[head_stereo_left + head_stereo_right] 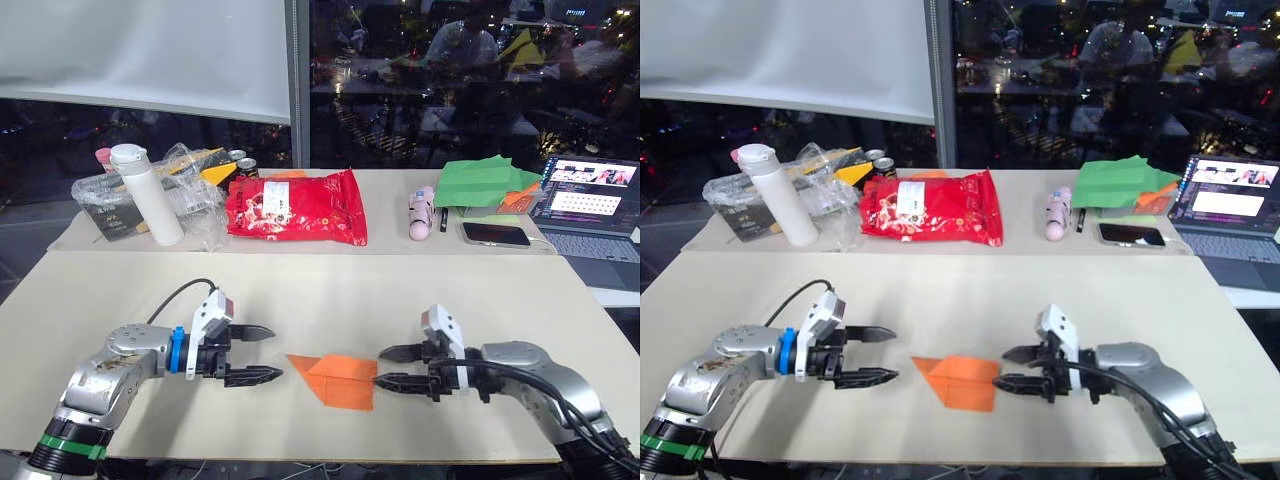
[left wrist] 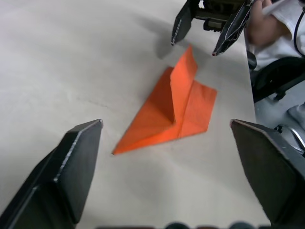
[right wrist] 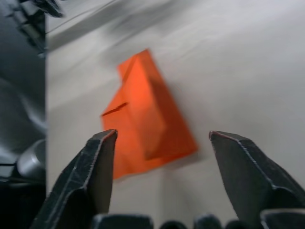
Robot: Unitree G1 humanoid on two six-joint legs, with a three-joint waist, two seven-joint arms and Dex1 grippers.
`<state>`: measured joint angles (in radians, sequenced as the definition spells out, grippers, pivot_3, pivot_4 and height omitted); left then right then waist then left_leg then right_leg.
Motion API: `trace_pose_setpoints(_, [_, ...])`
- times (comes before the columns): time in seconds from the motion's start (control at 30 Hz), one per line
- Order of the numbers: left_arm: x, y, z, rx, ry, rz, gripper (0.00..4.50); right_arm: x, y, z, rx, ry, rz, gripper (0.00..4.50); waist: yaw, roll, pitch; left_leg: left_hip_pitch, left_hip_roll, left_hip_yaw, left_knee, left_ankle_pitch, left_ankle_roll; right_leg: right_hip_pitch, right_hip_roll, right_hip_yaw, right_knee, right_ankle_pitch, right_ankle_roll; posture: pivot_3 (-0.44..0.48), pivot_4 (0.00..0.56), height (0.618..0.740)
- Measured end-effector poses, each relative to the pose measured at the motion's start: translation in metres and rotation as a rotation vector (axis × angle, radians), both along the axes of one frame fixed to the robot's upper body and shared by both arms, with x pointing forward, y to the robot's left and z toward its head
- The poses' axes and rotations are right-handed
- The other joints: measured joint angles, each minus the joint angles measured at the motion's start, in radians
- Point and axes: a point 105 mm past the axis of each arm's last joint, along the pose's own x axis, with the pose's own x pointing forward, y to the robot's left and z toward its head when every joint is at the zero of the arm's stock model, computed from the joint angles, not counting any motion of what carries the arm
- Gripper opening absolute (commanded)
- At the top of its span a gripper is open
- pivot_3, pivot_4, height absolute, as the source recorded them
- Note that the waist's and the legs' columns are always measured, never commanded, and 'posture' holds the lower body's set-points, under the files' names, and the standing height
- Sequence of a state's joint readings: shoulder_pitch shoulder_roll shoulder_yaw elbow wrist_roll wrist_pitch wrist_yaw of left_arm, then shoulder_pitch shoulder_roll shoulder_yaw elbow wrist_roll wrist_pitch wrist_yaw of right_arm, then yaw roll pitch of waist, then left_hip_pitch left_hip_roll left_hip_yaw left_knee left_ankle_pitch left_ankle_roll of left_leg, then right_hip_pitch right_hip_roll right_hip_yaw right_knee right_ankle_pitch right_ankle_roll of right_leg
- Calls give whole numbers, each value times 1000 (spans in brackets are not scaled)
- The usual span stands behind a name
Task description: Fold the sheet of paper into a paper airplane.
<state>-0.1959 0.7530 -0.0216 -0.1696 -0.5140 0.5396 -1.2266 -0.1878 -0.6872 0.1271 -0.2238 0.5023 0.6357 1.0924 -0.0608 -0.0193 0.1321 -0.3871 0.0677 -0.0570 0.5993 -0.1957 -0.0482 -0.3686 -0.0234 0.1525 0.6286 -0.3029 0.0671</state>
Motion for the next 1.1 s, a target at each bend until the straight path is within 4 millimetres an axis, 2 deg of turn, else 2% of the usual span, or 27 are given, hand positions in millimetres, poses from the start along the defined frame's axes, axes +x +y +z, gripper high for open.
trace_pose_setpoints(0.03, [-1,0,-1,2,2,1,4481,-1,3,-3,9,10,6,3280,0,0,0,0,0,0,0,0,0,0,0,0,0,0,0,0,150,712])
trace_pose_setpoints(0.07, [-2,-2,-1,3,-1,0,4495,-1,6,-5,11,19,10,3040,0,0,0,0,0,0,0,0,0,0,0,0,0,0,-1,0,150,712])
trace_pose_setpoints(0.17, [-4,-4,-3,7,1,-5,4500,2,11,-6,38,28,9,2146,0,0,0,0,0,0,0,0,0,0,0,0,0,0,0,0,150,712])
trace_pose_setpoints(0.37, [-12,-8,-11,12,32,-25,4500,2,16,-6,60,46,33,60,0,0,0,0,0,0,0,0,0,0,0,0,0,0,0,0,150,712])
trace_pose_setpoints(0.53, [-14,-9,-11,3,52,-26,4500,6,22,-1,62,32,85,21,-2,0,0,0,0,0,0,0,0,0,0,0,0,0,0,0,150,712])
trace_pose_setpoints(0.63, [-15,-9,-11,-6,63,-25,4500,25,33,29,84,-135,120,21,-11,1,2,1,0,0,0,0,0,-1,0,0,1,1,1,0,150,712])
trace_pose_setpoints(0.8, [-14,-7,-10,-9,59,-16,4500,55,43,90,39,-524,182,21,-7,2,2,2,0,0,-1,0,0,-1,0,0,1,1,1,0,150,712])
trace_pose_setpoints(0.9, [-13,-6,-10,-8,62,-11,4500,67,45,106,-45,-780,207,21,0,2,3,2,0,1,-1,0,0,-2,0,0,-1,1,1,0,150,712])
trace_pose_setpoints(0.97, [-13,-5,-10,-8,62,-11,4500,69,44,107,-109,-941,239,21,4,2,2,2,0,1,-1,0,0,-1,0,0,-1,1,1,0,150,712])
trace_pose_setpoints(1.0, [-13,-6,-10,-8,62,-11,4500,67,44,101,-152,-1018,270,21,7,1,2,1,0,1,-1,0,0,-1,-1,0,-1,1,0,0,150,712])
trace_pose_setpoints(1.07, [-13,-6,-10,-8,63,-11,4500,59,42,74,-228,-1096,331,21,13,0,2,2,0,1,-1,0,0,-1,0,0,-1,1,0,0,150,712])
trace_pose_setpoints(1.1, [-14,-6,-10,-9,64,-11,4500,53,40,52,-263,-1122,355,21,16,0,2,2,0,2,-1,0,0,0,-1,0,-1,1,0,0,150,712])
